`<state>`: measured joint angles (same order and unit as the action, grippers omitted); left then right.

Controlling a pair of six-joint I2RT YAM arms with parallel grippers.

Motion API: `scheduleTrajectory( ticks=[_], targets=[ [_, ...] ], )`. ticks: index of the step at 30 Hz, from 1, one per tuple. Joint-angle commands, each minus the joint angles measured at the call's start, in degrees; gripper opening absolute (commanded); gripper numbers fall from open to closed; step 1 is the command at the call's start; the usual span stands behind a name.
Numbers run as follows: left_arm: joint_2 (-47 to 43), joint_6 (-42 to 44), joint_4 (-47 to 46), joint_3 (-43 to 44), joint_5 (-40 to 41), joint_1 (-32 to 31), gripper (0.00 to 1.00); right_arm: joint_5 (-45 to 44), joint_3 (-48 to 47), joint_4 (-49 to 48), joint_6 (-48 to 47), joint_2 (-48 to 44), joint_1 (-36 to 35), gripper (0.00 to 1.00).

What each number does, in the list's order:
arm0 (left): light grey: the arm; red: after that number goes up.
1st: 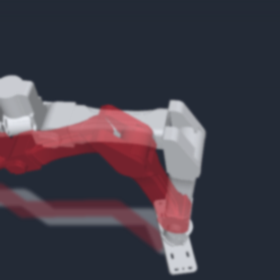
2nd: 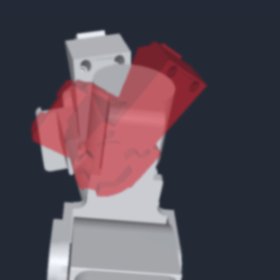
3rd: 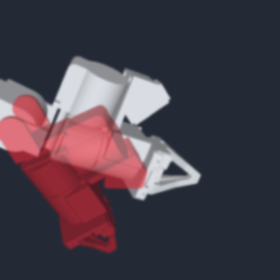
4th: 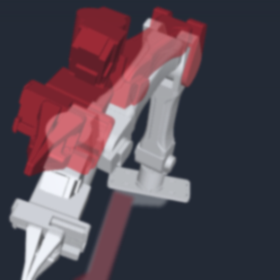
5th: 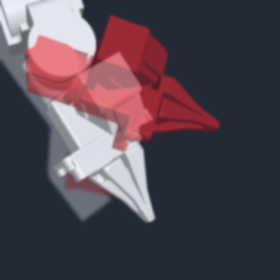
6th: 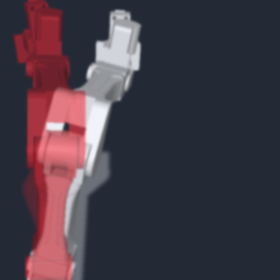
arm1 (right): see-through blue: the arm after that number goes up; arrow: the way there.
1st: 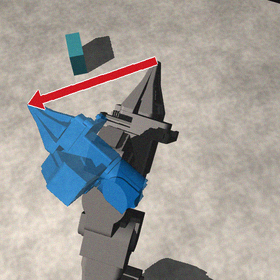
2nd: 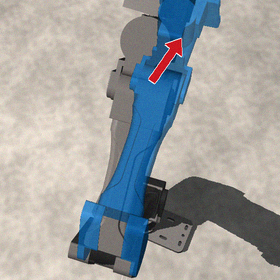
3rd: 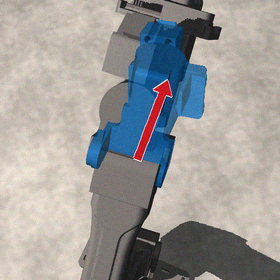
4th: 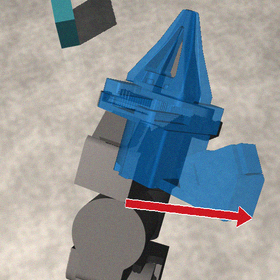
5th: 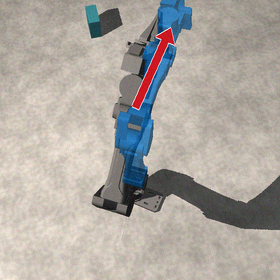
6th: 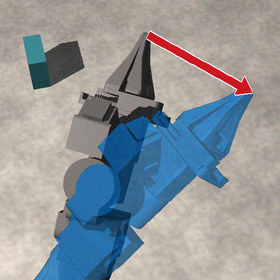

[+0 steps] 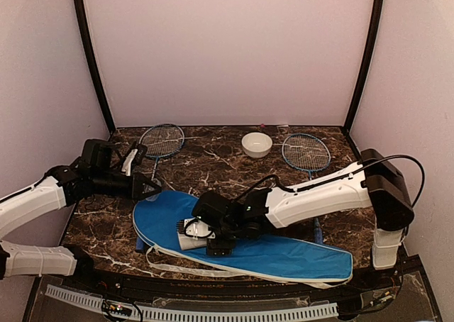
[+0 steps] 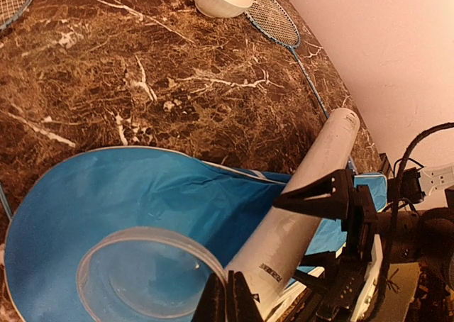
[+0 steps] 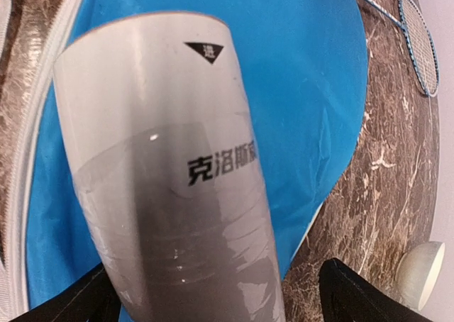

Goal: Pack up the badminton gear
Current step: Pick up the shuttle tube from the racket bag, then close the tube cap on the shuttle tube.

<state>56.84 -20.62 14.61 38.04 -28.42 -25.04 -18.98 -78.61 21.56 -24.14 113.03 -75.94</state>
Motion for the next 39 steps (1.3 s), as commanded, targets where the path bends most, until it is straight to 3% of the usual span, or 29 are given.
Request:
scheduleTrajectory(
  ticks=[1,10,19,30,35,39],
  targets=[
    [-1.93,-5.17,0.16,-2.52,-3.77,-0.08,0.0,-0.81,1.9,-0.03,-0.05,-3.41,2.26,0.96],
    [-6.96,-10.7,-4.32,-8.61,-8.06,-0.09,0.0,-0.77,3.56,-2.47,-0.28,-1.54,2.35,0.88],
    [-8.11,-11.91,-12.02,-10.18,-18.15,-0.1,0.0,1.07,8.58,-11.42,2.83,-10.25,3.38,0.65],
    [-9.59,-19.9,-26.94,-5.8,-26.71,-0.14,0.0,6.34,16.97,-25.12,11.73,-21.33,4.82,0.62],
    [-8.37,-22.5,-29.35,-1.7,-29.26,-0.19,0.0,6.19,17.15,-26.21,12.19,-21.28,4.77,0.62],
    [-7.31,-21.42,-26.24,0.23,-29.89,-0.27,0.0,6.07,17.08,-26.38,12.21,-21.28,4.76,0.62]
  ],
)
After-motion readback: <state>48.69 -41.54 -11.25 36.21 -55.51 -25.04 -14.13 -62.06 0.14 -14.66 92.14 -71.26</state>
